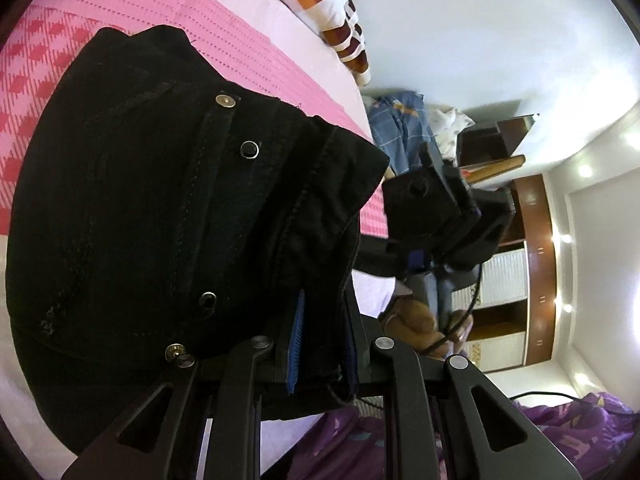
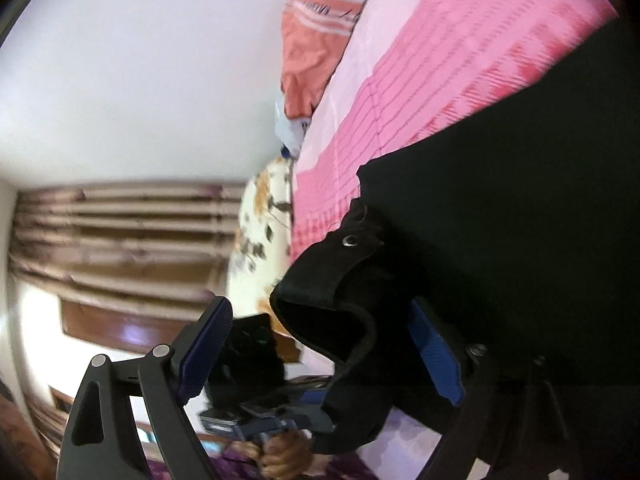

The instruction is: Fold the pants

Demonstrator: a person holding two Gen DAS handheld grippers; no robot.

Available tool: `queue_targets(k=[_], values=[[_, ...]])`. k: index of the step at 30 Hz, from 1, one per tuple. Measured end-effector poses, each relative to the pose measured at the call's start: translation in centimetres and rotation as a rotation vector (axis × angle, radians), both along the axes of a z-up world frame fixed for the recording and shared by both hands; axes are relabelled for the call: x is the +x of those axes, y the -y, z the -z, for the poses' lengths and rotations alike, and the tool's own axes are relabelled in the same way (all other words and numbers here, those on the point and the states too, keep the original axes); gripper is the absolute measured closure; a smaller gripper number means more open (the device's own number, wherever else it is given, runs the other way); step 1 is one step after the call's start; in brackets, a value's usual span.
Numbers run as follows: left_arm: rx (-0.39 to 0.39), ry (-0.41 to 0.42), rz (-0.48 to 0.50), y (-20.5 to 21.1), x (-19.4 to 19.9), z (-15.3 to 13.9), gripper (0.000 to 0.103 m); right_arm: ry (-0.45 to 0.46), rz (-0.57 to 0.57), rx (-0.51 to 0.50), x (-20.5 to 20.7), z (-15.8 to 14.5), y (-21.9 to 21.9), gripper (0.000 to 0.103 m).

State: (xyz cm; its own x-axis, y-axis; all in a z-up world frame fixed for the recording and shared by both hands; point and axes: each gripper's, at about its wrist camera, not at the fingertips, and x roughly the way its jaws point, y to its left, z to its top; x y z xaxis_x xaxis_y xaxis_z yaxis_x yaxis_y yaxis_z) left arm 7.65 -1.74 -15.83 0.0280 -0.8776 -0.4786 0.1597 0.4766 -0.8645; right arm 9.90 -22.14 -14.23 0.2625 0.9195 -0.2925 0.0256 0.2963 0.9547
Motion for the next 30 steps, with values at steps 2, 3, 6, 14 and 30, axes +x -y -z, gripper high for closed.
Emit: queue_targets(k=[2,3,6,14,30], values=[[0.016,0.018,0.006,0.3,0.2,-0.6,0.085,0.024,-0.045,-0.051,0.4,-0.6,-0.8,0.016],[0.032,0.032,0.013,0.5,0.2,-0.9,0.085,0.032,-0.059,-0.068,0.4,-0.9,-1.2,0.016],[0.068,0.054,0.029,1.7,-0.1,-1.3,0.085,0.076,-0.089,-0.155,0.5,-1.6,-2.0,0.022],[0.071,0.051,0.017,2.9,0.2,-1.5,0.085,0.086,-0.078,-0.221,1.0,-1.7,-0.6,0.083],[0.075,0.08,0.147,13.8,2.6,-1.8,0.084,0.004,0.075,-0.127,2.0,0.7,11.9,0.085]])
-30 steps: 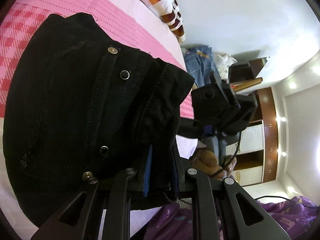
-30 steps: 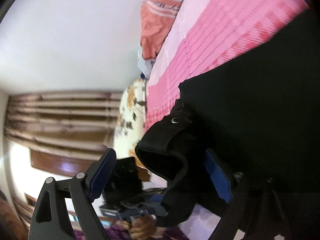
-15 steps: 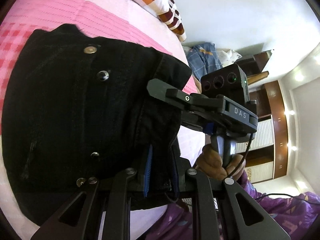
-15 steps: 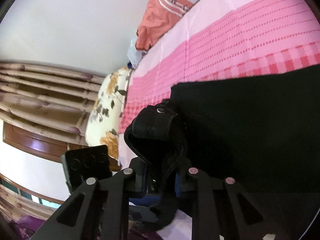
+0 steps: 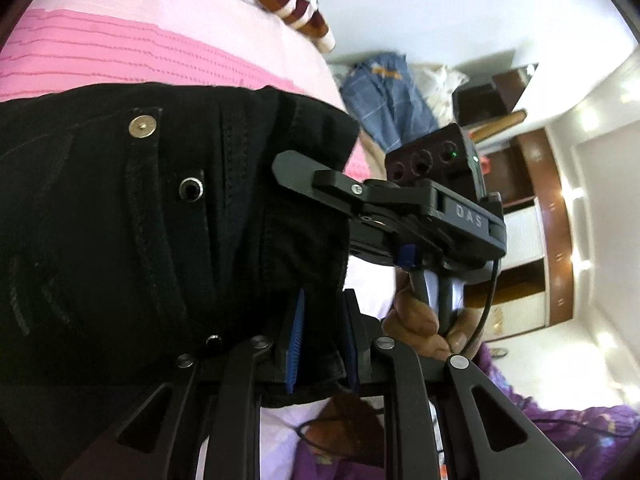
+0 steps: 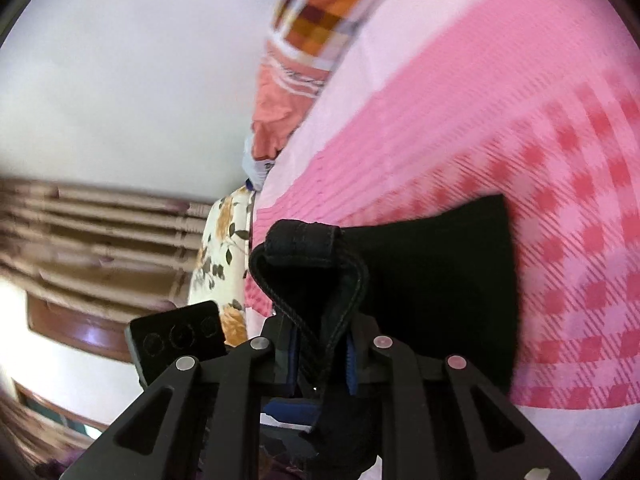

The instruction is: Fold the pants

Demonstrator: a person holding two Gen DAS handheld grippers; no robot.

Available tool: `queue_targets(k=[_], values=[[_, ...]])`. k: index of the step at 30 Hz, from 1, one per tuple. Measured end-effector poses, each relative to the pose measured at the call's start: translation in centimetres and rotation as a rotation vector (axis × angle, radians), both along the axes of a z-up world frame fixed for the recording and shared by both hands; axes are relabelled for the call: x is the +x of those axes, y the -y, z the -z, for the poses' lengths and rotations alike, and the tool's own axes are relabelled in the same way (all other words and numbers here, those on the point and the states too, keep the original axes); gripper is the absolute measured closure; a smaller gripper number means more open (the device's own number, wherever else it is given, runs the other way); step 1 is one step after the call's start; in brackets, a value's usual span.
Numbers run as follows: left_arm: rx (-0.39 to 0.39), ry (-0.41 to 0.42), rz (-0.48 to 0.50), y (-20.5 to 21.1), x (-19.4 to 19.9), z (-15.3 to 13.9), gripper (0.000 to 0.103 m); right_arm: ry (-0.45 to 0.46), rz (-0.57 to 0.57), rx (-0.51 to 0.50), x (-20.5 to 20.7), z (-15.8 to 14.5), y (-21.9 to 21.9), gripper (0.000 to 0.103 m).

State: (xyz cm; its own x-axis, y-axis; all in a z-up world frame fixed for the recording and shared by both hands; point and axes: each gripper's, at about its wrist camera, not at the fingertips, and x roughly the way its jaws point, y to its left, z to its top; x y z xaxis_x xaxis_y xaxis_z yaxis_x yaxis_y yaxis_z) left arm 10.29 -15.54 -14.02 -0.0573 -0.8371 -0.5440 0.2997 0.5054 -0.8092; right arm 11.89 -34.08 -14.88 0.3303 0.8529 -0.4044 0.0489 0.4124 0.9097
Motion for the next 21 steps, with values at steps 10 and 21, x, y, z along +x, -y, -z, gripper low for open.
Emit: queue_targets(k=[10,21], values=[[0.076,0.047,0.01,-0.7,-1.1,-1.0,0.064,-0.088,0.038,0.1,-0.6,4.3,2.1,0.079],[0.197,0.132,-0.195,-8.8,-1.2,-2.6,0.051,-0.08,0.007,-0.012,-6.5,3.0,2.2,0.053]])
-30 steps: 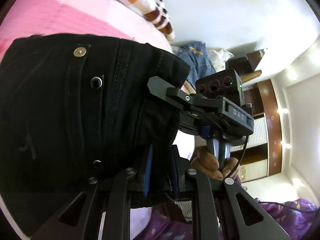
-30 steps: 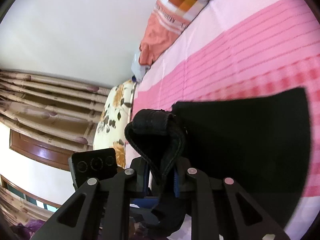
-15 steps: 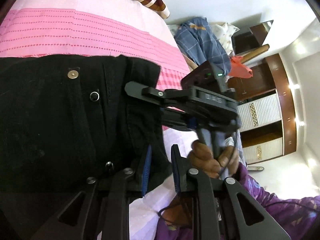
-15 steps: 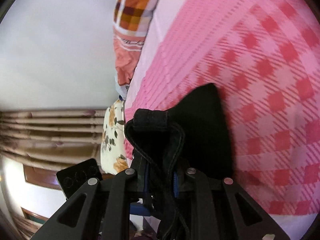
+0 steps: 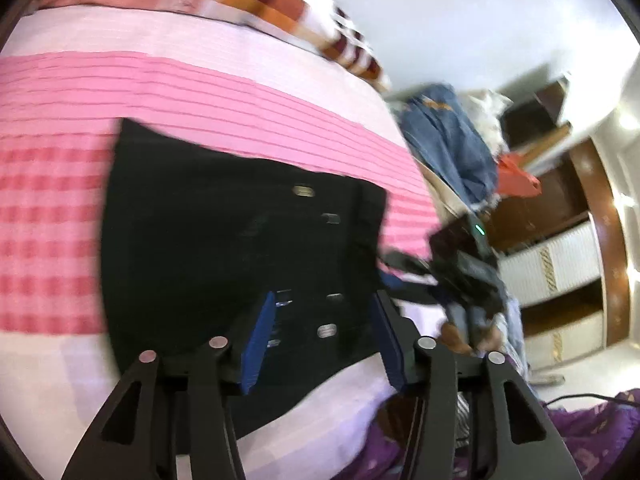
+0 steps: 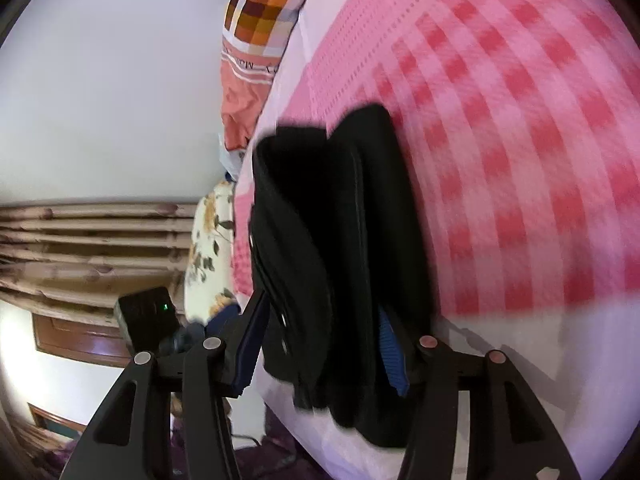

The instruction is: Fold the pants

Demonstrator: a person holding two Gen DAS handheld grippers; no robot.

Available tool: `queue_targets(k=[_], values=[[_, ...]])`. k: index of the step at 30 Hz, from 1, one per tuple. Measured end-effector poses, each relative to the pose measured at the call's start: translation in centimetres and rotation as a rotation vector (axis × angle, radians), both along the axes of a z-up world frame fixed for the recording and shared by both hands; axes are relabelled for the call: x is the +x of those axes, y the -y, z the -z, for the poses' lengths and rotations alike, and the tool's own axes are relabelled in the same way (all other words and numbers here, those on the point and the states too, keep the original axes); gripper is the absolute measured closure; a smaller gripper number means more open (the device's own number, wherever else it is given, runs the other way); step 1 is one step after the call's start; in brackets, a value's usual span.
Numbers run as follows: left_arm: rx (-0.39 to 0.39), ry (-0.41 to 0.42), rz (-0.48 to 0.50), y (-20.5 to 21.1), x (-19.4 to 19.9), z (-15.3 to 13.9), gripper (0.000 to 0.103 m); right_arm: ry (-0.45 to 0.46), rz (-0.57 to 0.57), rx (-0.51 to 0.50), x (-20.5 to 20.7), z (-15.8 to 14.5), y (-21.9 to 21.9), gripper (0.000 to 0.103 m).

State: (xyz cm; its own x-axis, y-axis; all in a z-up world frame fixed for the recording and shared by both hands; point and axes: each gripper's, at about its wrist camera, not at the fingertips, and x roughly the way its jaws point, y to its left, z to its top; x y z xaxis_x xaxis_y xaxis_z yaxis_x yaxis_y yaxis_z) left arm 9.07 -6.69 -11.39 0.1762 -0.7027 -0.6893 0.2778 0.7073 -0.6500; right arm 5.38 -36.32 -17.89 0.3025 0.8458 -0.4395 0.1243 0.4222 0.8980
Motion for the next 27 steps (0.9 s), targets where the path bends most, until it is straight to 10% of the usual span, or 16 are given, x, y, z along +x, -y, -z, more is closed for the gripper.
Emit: queue_targets(k=[7,16,27], values=[[0.027,-0.044,-0.166,-6.0,0.6,1.9,0.049,0.008,0.03,-0.078,-2.0,-0.8,-0.6,0.086],[0.049,-0.056,-0.165,-6.4,0.7,3.1,0.047,-0.084,0.097,0.068,-3.5,2.4,2.1,0.086],[0.071,-0.067,-0.123,-5.2,0.2,4.2,0.042,0.017,0.185,-0.088,-3.9,-2.3,3.5,0.069]])
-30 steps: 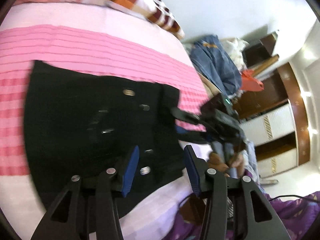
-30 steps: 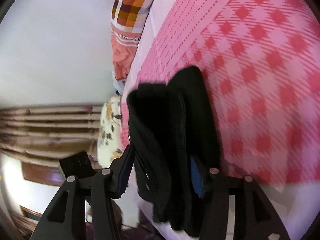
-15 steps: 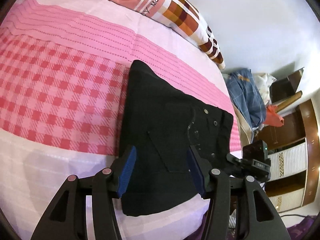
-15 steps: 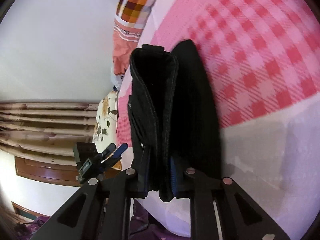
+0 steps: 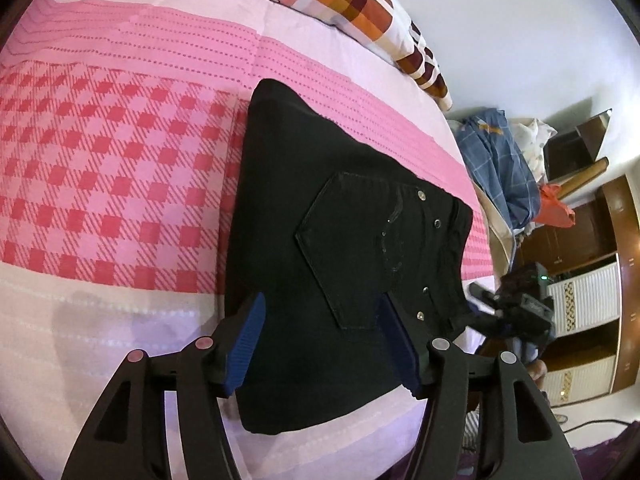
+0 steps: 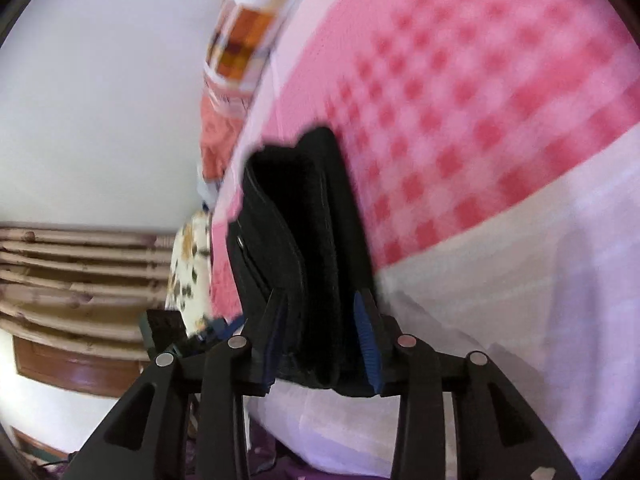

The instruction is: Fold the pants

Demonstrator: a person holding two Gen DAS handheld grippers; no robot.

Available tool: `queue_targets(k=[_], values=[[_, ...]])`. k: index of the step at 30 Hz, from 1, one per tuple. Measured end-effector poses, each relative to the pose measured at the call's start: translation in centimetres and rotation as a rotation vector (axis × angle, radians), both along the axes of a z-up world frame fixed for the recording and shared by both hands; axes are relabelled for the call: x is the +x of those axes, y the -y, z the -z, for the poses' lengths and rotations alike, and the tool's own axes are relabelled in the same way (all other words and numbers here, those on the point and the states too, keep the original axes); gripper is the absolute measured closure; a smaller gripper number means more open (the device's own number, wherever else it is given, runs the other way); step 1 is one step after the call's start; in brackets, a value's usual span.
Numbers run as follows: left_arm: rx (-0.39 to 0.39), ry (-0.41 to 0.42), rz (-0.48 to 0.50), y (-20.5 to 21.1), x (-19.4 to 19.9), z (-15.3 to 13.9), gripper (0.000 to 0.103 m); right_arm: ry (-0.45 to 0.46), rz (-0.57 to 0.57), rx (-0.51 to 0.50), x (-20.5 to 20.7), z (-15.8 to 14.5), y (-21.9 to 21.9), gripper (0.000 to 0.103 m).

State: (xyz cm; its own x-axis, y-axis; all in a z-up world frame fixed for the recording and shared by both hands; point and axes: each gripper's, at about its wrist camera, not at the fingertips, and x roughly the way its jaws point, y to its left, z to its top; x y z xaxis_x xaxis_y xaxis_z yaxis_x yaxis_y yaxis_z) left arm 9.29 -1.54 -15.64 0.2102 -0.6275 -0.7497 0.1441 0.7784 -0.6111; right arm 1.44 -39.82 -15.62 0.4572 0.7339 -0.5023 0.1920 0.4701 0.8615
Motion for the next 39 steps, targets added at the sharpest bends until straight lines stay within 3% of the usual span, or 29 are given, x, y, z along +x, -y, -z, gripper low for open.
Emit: queue_targets(k=[4,7,16,18,19,20,23,28,32,36,39], values=[[-0.007,-0.008,-0.003,-0.1,0.1,0.4,0.042,0.103,-0.024,0.07,-1.6,-2.5,0.4,0.069],[-0.008,-0.011,-0.005,-0.2,0.1,0.4,0.042,0.097,-0.082,-0.038,-2.0,-3.3,-1.1,0.069],[-0.024,-0.018,-0.019,-0.1,-0.1,0.6,0.038,0.11,-0.149,-0.087,-1.3,-2.4,-3.6,0.069],[-0.023,-0.021,-0.021,-0.2,-0.2,0.6,0.038,0.141,-0.186,-0.112,-1.2,-3.3,-4.5,0.074],[-0.026,-0.023,-0.022,-0.2,-0.2,0.7,0.038,0.167,-0.207,-0.123,-1.3,-4.1,-4.9,0.087],[-0.028,-0.025,-0.023,-0.3,-0.2,0.7,0.038,0.186,-0.219,-0.14,-1.2,-4.7,-5.2,0.092],[-0.037,-0.038,-0.027,-0.4,-0.2,0.9,0.037,0.204,-0.256,-0.214,-1.4,-6.0,-6.0,0.095],[-0.048,-0.057,-0.035,-0.7,-0.1,1.1,0.036,0.095,-0.2,-0.264,-2.4,-3.5,-4.2,0.097],[-0.05,-0.066,-0.031,-0.9,0.1,1.2,0.036,0.016,-0.121,-0.248,-3.5,-1.2,-1.7,0.101],[-0.037,-0.064,-0.023,-0.9,0.1,1.2,0.036,0.078,-0.053,-0.132,-3.8,-2.2,-0.5,0.098],[-0.027,-0.064,-0.019,-0.7,0.2,1.1,0.036,0.119,-0.081,-0.149,-3.2,-3.4,-1.2,0.097]])
